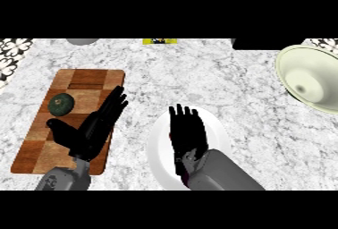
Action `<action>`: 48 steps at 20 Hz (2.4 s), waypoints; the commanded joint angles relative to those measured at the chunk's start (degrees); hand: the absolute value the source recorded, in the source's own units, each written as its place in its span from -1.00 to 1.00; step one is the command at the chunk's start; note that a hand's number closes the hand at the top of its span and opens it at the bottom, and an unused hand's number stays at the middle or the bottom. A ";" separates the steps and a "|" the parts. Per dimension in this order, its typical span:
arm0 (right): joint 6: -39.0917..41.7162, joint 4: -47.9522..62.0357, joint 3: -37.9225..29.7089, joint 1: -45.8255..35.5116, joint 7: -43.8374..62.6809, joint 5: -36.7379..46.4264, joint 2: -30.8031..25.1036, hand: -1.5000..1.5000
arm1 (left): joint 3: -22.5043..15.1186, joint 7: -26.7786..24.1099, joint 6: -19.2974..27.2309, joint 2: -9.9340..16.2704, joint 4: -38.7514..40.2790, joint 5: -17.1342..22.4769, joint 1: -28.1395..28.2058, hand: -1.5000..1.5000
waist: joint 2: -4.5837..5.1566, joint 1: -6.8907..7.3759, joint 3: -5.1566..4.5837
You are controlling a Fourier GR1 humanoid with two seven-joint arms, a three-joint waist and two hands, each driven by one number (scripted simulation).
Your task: Pick the tomato from the plate and place it in the bowl
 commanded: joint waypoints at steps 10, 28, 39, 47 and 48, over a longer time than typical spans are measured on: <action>-5.97 4.60 0.19 3.64 -1.53 5.29 0.53 -1.00 | 1.85 1.61 -1.25 -2.98 -3.18 -3.90 3.48 0.00 | -0.02 -0.05 0.01; -15.36 18.32 1.42 -2.63 -14.10 4.20 0.54 1.00 | 5.43 2.87 -4.52 -6.19 -0.75 -6.80 0.08 0.00 | 0.04 0.00 0.01; -18.44 17.25 9.24 -7.07 -5.05 5.63 0.54 1.00 | 6.91 1.24 -6.57 -7.28 1.37 -7.30 0.02 0.00 | 0.09 0.34 0.00; -16.86 17.47 -11.84 -4.64 -0.62 4.53 -13.27 1.00 | 6.25 1.37 -5.29 -7.92 0.30 -8.15 1.72 0.00 | -0.14 -1.15 -0.02; -16.38 13.83 -12.72 -4.00 0.53 4.57 -14.73 1.00 | 6.81 3.13 -5.19 -7.38 -0.95 -7.55 1.60 0.00 | -0.29 -1.23 -0.01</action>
